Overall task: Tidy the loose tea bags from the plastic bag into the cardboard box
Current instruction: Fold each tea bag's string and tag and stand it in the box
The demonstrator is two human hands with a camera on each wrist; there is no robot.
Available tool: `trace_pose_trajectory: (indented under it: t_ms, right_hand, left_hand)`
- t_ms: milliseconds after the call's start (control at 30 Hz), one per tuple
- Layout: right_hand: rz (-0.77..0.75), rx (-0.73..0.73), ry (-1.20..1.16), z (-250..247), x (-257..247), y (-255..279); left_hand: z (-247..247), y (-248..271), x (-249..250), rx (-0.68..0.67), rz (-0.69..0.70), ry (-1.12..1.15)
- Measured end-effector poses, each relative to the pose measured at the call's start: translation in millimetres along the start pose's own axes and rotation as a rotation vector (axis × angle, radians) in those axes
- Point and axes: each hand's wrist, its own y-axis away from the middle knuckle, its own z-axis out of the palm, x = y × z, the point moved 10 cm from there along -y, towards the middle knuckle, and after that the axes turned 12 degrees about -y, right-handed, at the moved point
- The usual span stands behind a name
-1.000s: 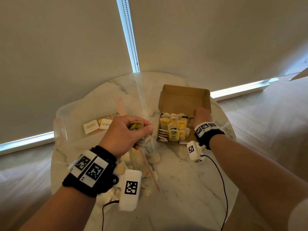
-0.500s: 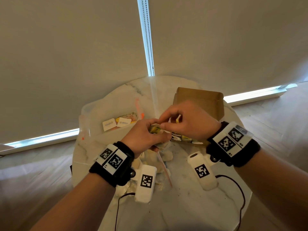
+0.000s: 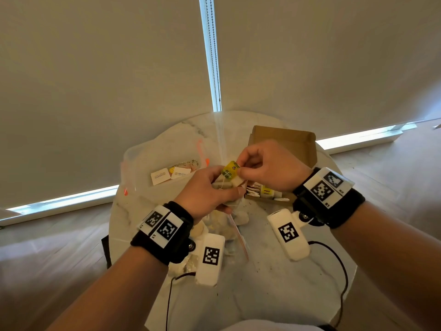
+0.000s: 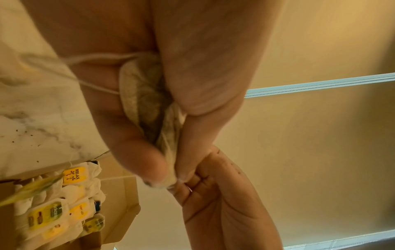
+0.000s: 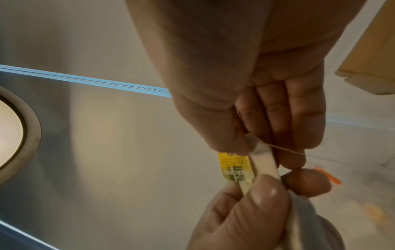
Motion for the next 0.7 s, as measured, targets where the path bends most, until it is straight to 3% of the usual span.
trace_pose_trajectory:
  t_ms: [433, 700]
  right_hand:
    - [-0.036, 0.047, -0.054, -17, -11, 10]
    - [-0.06, 0.184, -0.05, -42, -6, 17]
  left_hand:
    - [-16, 5, 12, 0.151, 0.083, 0.044]
    - [-33, 10, 6, 0.249, 0.064, 0.085]
